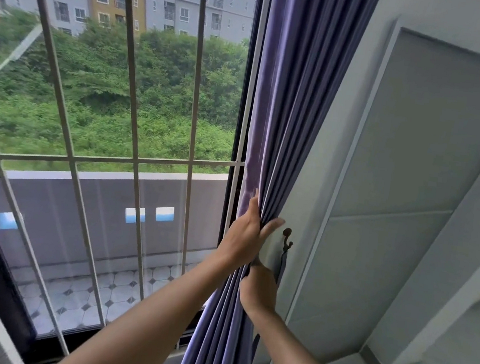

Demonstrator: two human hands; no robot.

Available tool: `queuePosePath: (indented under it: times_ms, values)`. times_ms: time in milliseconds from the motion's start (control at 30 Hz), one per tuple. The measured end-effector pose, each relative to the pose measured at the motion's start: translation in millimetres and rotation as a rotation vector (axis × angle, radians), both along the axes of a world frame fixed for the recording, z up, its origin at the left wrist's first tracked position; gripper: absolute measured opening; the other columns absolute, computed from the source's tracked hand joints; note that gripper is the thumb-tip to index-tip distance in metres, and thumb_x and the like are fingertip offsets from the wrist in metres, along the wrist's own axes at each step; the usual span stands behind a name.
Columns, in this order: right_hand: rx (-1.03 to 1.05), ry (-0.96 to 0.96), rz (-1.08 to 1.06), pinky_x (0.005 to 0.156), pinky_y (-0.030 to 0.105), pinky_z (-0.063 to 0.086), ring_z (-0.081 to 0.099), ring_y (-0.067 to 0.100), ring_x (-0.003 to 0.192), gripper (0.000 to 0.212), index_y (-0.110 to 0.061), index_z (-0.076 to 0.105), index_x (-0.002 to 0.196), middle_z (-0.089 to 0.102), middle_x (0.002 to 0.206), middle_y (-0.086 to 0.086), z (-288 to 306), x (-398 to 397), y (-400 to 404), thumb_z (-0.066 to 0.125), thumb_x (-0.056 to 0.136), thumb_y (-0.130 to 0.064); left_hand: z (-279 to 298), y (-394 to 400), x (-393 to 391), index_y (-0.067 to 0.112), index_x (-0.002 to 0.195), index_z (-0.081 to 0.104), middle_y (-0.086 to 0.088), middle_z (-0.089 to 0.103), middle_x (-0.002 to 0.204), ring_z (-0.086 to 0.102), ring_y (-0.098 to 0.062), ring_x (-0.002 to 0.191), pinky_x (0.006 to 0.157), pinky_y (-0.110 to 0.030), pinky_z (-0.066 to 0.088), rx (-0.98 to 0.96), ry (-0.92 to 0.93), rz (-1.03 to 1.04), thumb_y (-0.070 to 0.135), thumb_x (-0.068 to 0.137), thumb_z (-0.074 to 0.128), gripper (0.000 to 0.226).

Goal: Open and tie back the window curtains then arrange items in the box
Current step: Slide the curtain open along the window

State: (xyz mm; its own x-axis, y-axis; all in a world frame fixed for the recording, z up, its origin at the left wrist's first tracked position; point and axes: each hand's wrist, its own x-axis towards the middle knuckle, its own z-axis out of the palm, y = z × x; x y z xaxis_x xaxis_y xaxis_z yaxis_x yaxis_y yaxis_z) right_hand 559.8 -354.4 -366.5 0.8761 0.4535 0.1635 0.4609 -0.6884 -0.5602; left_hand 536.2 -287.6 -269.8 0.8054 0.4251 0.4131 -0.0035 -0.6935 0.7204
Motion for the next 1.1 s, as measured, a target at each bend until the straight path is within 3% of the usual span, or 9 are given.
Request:
queuePosePath:
  times_ms: [200,300,367,433,500,567,667,800,1100]
  values:
    - [0.188,0.201,0.186,0.057,0.020,0.047,0.058,0.002,0.068,0.040,-0.017,0.050,0.124,0.055,0.085,-0.012,0,-14,-8,0.053,0.086,-0.005,-1,2,9,0.002,0.148,0.015,-0.022,0.058,0.125,0.061,-0.036,0.102,0.086,-0.046,0.052,0.082,0.019,0.041,0.011,0.098,0.042,0.058]
    - [0.439,0.180,0.266,0.094,0.000,0.033,0.041,-0.022,0.110,0.085,-0.030,0.024,0.145,0.039,0.131,-0.029,-18,-27,-12,0.073,0.076,-0.024,-4,10,8,0.009,0.150,0.018,-0.023,0.062,0.114,0.062,-0.036,0.091,0.080,-0.049,0.053,0.060,0.029,0.043,-0.005,0.090,0.028,0.062]
    - [0.526,0.066,0.157,0.101,0.009,0.037,0.044,-0.009,0.121,0.096,-0.030,0.019,0.148,0.040,0.141,-0.020,-23,-22,-4,0.077,0.072,-0.035,-8,12,7,0.013,0.149,0.019,-0.022,0.064,0.111,0.062,-0.035,0.089,0.078,-0.049,0.054,0.047,0.010,0.024,-0.002,0.089,0.025,0.062]
    - [0.610,0.025,0.052,0.087,0.014,0.050,0.058,-0.001,0.108,0.093,-0.024,0.019,0.149,0.054,0.133,-0.004,-12,-15,5,0.075,0.075,-0.032,-9,7,5,0.012,0.149,0.019,-0.020,0.061,0.119,0.061,-0.034,0.096,0.083,-0.046,0.053,0.041,-0.007,0.017,0.000,0.093,0.027,0.058]
    - [0.701,0.048,-0.003,0.075,0.005,0.047,0.059,-0.004,0.094,0.074,-0.018,0.027,0.147,0.059,0.123,-0.001,8,-10,11,0.064,0.085,-0.033,-10,3,4,0.009,0.149,0.019,-0.022,0.057,0.127,0.058,-0.036,0.104,0.089,-0.045,0.050,0.030,-0.012,0.013,0.005,0.095,0.033,0.056]
    - [0.717,0.086,-0.065,0.086,0.010,0.043,0.054,0.003,0.105,0.055,-0.018,0.038,0.142,0.055,0.127,-0.002,13,-4,18,0.050,0.092,-0.039,-10,2,5,0.009,0.149,0.019,-0.022,0.057,0.127,0.059,-0.037,0.102,0.087,-0.041,0.050,0.027,-0.016,0.003,0.012,0.094,0.039,0.058]
    - [0.389,0.050,-0.139,0.087,0.035,0.049,0.059,0.025,0.105,0.034,-0.012,0.056,0.119,0.063,0.116,0.008,-2,5,31,0.038,0.097,-0.032,-11,5,9,0.011,0.148,0.020,-0.022,0.063,0.111,0.060,-0.033,0.086,0.074,-0.036,0.048,0.017,0.018,0.024,0.000,0.091,0.038,0.061]
    - [0.189,0.092,-0.155,0.069,0.029,0.044,0.063,0.026,0.085,0.015,-0.015,0.059,0.089,0.067,0.091,0.009,-11,5,35,0.047,0.095,-0.021,-8,16,10,0.009,0.149,0.019,-0.024,0.064,0.106,0.060,-0.034,0.084,0.072,-0.040,0.048,0.053,0.063,0.072,-0.007,0.090,0.032,0.062]
    - [0.223,0.064,-0.148,0.076,0.031,0.047,0.065,0.034,0.097,0.030,-0.002,0.064,0.113,0.069,0.103,0.018,-19,6,20,0.041,0.099,-0.014,-1,26,14,0.004,0.149,0.005,-0.024,0.036,0.146,0.057,-0.045,0.104,0.084,-0.047,0.051,0.135,0.174,0.051,0.020,0.078,0.058,0.091]
